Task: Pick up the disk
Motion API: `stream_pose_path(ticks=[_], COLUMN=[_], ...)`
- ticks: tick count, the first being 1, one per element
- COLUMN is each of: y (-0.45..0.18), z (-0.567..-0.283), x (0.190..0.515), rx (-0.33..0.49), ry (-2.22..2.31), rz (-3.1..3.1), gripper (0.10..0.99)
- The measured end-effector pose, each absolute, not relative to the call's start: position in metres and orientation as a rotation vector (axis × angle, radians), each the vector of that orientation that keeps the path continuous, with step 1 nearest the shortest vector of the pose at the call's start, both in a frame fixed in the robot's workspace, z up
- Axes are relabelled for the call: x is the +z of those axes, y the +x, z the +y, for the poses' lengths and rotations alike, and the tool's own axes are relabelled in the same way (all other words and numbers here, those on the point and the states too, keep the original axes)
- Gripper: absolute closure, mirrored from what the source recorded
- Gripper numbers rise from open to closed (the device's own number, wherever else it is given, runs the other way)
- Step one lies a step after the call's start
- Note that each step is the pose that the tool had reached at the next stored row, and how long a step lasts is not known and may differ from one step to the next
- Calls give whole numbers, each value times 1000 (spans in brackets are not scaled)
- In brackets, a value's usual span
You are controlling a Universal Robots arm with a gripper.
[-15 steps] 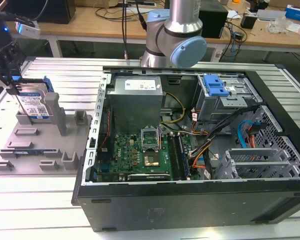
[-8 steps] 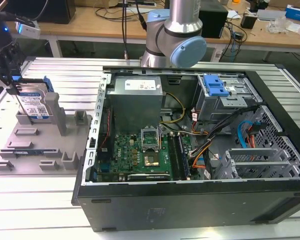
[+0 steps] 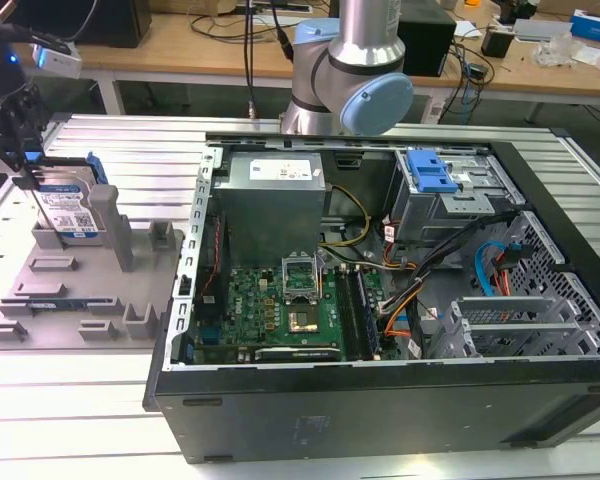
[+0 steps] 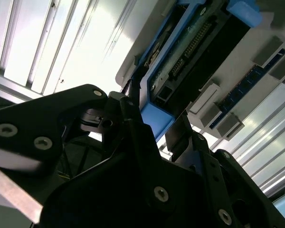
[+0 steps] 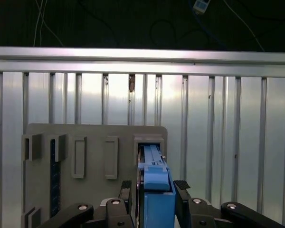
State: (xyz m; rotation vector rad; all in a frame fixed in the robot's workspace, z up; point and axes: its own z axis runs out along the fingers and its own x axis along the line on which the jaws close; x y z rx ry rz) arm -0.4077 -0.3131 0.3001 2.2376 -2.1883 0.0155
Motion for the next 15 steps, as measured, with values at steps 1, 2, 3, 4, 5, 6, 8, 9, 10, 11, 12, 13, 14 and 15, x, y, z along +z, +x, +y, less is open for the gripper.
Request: stream_pose_path(ticks=[1, 2, 3, 4, 5, 6, 8, 9, 10, 11, 12, 13, 14, 15], y=[-408, -407, -407, -407, -407, -407, -407, -407, -407, -407, -407, -407, -407, -407], z=[-313, -313, -313, -313, -313, -313, -313, -313, -313, -313, -313, -313, -313, -313], x=[300, 300, 300, 300, 300, 300, 300, 299, 299, 299, 299, 299, 299, 299], rx=[16, 16, 15, 15, 15, 15, 15, 15, 15, 15, 15, 15, 15, 15], ry=[2237, 2236, 2235, 2234, 2233, 2232, 2230, 2229, 2229, 2228, 2227, 2227, 2226, 2226], rz=[-2189, -2190, -2191, -2192, -2193, -2194, -2196, -2197, -2197, -2198, -2199, -2199, -2200, -2200], gripper=[616, 616, 616, 616, 616, 616, 631, 702, 702, 702, 702, 702, 702, 702])
